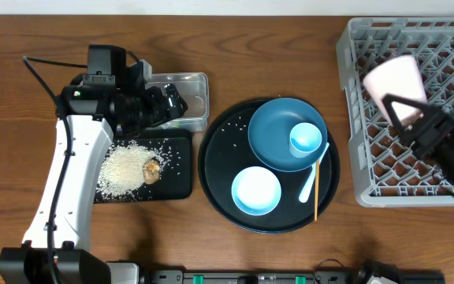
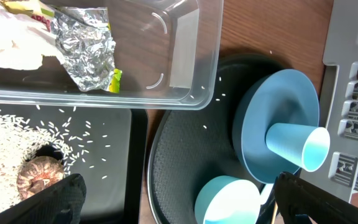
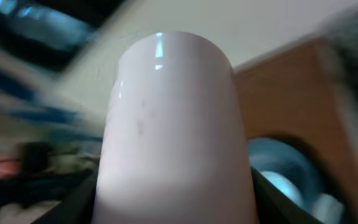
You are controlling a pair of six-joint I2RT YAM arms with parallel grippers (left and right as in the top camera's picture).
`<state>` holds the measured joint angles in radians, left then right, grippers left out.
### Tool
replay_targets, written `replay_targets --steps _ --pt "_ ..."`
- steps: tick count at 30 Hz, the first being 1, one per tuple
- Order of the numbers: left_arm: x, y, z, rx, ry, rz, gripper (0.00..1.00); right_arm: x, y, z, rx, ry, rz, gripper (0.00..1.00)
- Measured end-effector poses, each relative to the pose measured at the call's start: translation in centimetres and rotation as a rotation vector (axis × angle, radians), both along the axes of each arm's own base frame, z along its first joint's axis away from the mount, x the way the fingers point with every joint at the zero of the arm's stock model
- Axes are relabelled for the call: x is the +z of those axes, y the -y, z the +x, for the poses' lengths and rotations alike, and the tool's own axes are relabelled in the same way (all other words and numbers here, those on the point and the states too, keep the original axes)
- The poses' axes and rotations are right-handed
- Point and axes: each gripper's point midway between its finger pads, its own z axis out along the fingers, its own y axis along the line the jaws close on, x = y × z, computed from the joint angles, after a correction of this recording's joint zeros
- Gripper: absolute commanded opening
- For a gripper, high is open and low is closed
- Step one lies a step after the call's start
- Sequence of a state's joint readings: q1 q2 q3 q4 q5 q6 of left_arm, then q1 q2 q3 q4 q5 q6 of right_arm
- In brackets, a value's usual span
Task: Sort waste into correct bins and load items into the dishwasher rack
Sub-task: 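Lower the pink cup upside down into the gray dish rack with right gripper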
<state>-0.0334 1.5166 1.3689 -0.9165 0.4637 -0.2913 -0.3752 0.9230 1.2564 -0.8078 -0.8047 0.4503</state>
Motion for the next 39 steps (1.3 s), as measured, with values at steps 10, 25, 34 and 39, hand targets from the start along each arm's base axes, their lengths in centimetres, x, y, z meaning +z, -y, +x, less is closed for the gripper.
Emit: replay_targets --steps 10,25,34,39 --pt "0.0 0.0 0.0 0.000 0.000 0.000 0.98 -6.8 3.9 -0.4 -0.137 -0.293 -0.369 0.36" --pt "0.0 0.0 0.0 0.000 0.000 0.000 0.98 -14.5 6.7 1.6 -0.111 -0.611 -0.628 0.38" --pt "0.0 0.0 0.0 0.000 0.000 0.000 0.98 -14.0 6.7 2.5 -0.141 -0.577 -0.734 0.38" --pt "0.0 0.0 0.0 0.000 0.000 0.000 0.98 -13.8 6.8 2.8 -0.147 -0.564 -0.735 0.39"
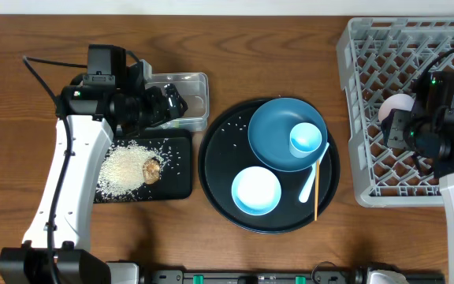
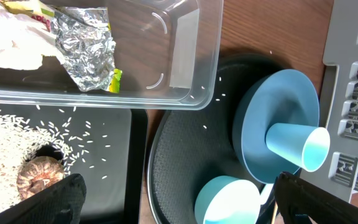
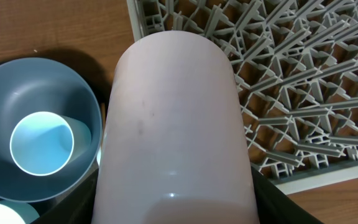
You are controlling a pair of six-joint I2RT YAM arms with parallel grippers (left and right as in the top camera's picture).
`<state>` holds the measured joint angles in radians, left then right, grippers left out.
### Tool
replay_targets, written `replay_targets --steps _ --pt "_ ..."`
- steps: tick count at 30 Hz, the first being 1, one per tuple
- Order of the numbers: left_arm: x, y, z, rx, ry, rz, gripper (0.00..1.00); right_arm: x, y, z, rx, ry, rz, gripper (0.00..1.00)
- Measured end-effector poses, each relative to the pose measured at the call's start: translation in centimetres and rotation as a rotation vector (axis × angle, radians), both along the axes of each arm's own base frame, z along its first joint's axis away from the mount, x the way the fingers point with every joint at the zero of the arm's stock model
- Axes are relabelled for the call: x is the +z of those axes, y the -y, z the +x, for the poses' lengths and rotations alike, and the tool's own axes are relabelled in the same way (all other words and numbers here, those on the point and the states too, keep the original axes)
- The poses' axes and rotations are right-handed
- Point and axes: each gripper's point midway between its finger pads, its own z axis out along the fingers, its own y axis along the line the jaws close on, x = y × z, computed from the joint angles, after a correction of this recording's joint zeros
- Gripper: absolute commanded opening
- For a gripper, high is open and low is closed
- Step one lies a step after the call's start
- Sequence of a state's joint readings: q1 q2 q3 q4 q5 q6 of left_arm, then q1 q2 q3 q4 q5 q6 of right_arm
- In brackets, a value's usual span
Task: Sort waste into correct bins and load items into the dishwasher rack
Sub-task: 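Lower the pink cup upside down into the gray dish rack with right gripper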
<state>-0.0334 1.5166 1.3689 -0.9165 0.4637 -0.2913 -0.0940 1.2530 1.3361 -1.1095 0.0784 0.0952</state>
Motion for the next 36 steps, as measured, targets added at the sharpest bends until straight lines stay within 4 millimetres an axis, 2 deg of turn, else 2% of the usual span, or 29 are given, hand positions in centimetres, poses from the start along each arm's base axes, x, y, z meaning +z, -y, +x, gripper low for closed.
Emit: replay_targets --steps 6,15,22,28,36 --pt "0.0 0.0 0.0 0.000 0.000 0.000 0.98 -0.7 0.4 1.1 -0.003 -0.014 -0.002 0.40" --pt "0.0 0.0 0.0 0.000 0.000 0.000 0.98 -5.0 1.8 3.9 -0.003 -0.108 0.009 0.39" --pt "0.0 0.0 0.0 0.000 0.000 0.000 0.98 -7.7 2.6 4.5 0.003 -0.177 0.049 0.38" --pt "0.0 0.0 0.0 0.000 0.000 0.000 0.98 -9.0 2.5 5.0 0.020 -0.205 0.067 0.37" --pt "0.0 0.0 0.0 0.000 0.000 0.000 0.98 -9.1 2.5 5.2 0.030 -0.213 0.071 0.36"
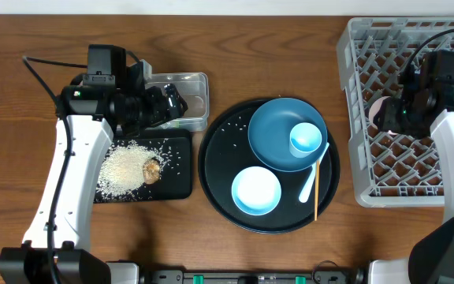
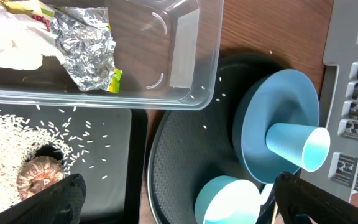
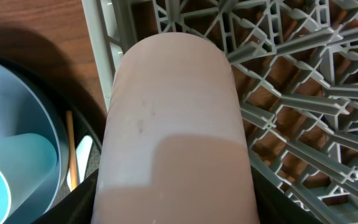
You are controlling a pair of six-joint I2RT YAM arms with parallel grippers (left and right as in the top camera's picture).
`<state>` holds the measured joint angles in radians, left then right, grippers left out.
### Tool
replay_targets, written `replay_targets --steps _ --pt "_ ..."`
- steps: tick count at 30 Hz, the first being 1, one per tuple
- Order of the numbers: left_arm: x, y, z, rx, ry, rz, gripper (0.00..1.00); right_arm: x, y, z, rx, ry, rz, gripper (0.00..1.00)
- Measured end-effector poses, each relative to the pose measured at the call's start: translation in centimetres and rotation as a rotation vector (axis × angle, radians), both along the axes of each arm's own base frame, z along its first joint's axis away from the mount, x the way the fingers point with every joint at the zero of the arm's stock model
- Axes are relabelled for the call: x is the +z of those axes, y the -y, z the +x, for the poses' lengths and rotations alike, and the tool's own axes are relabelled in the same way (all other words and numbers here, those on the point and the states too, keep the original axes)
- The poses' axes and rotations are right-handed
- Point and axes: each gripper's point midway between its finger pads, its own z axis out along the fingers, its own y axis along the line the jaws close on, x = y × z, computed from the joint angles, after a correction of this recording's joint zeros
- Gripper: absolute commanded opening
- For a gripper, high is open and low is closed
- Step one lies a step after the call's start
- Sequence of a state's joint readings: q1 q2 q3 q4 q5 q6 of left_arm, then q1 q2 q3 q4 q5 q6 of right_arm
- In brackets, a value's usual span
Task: Sort waste into correct bins and load items into the dishwasher rack
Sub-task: 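Lower the pink cup upside down into the gray dish rack with right gripper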
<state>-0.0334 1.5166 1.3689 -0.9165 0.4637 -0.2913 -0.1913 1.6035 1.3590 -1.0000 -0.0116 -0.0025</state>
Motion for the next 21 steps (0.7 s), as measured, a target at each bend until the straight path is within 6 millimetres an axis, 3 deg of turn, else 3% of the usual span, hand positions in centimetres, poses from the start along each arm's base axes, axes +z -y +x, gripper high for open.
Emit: replay_targets --steps 21 --pt "0.00 0.00 0.00 0.000 0.000 0.000 0.98 -0.15 -0.13 -0.71 -0.003 -0.028 0.031 0.33"
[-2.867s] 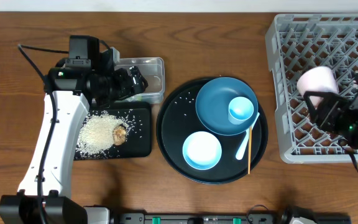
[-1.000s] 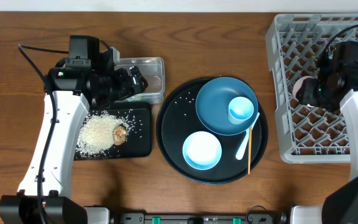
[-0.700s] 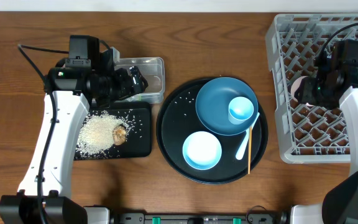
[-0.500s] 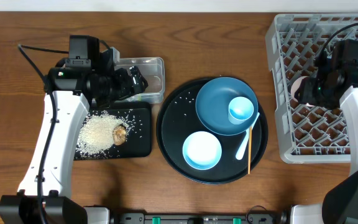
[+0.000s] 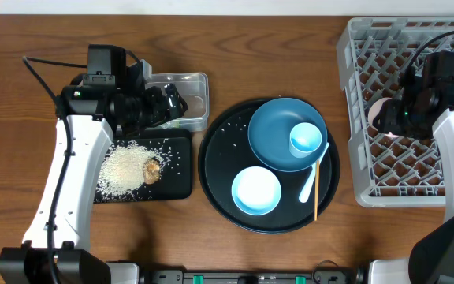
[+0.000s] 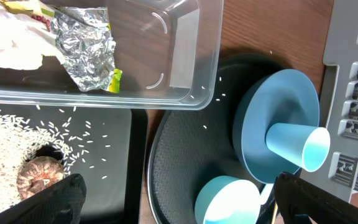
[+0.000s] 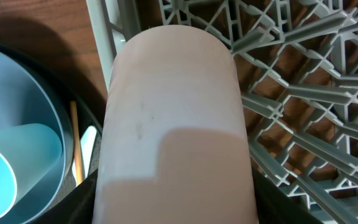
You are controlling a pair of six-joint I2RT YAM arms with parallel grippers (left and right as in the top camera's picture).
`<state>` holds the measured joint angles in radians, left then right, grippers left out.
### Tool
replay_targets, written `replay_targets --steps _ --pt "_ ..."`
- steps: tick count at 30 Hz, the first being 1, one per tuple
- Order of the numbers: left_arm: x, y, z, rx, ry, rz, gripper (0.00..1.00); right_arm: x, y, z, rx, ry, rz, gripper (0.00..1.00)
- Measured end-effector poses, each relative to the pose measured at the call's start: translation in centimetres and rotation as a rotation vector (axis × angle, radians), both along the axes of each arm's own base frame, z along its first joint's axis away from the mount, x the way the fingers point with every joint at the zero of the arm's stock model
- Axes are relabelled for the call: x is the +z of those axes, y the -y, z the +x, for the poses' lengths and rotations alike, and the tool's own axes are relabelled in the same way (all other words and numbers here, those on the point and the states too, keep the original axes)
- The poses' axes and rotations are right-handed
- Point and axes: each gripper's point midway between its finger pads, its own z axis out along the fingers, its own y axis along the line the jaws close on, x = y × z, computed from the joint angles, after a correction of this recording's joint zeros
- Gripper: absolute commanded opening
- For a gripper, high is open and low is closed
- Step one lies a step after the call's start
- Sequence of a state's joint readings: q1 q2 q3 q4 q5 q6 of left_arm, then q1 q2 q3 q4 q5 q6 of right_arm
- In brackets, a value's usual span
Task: Sort waste into correct bins and load items into the dishwasher rack
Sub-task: 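Lower the pink cup upside down into the gray dish rack with right gripper, then open the right gripper and lift it away from the pink cup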
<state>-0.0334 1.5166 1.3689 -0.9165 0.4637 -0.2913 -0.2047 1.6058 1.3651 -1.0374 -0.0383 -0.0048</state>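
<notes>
My right gripper is shut on a pale pink cup, held low over the left edge of the grey dishwasher rack; overhead the pink cup peeks out beside the arm. On the round black tray sit a blue plate carrying a light blue cup, a light blue bowl, a white spoon and a chopstick. My left gripper hangs open over the tray's left rim, its fingers wide apart, nothing between them.
A clear plastic bin holds crumpled foil and paper. In front of it a black rectangular tray carries spilled rice and a brown food piece. Loose rice grains dot the round tray.
The right gripper with the pink cup has shifted very slightly at the rack's left edge. The left arm has not moved.
The right gripper held the pink cup raised above the rack. Then the cup was lower over the rack's left part. Then it was at the rack's left edge, where it stays now. The left gripper stayed open over the bin and tray throughout.
</notes>
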Motion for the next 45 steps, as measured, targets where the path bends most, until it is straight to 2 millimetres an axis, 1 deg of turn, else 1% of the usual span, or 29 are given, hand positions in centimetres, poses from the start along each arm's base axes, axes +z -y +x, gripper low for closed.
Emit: replay_targets --steps 15,24,27,30,35,40,45 --pt "0.0 0.0 0.0 0.000 0.000 0.000 0.98 -0.1 -0.1 -0.8 -0.021 -0.040 0.025 0.32" --pt "0.0 0.0 0.0 0.000 0.000 0.000 0.98 0.2 1.7 -1.0 -0.080 -0.029 0.025 0.32" --pt "0.0 0.0 0.0 0.000 0.000 0.000 0.98 0.1 1.7 -1.3 -0.084 -0.043 0.027 0.32" --pt "0.0 0.0 0.0 0.000 0.000 0.000 0.98 -0.2 1.4 -2.3 -0.091 -0.089 0.039 0.32" --pt "0.0 0.0 0.0 0.000 0.000 0.000 0.98 -0.7 1.1 -3.3 -0.096 -0.144 0.053 0.31" --pt "0.0 0.0 0.0 0.000 0.000 0.000 0.98 -0.7 1.1 -3.3 -0.096 -0.145 0.054 0.30" --pt "0.0 0.0 0.0 0.000 0.000 0.000 0.98 -0.8 1.2 -2.9 -0.098 -0.126 0.051 0.30"
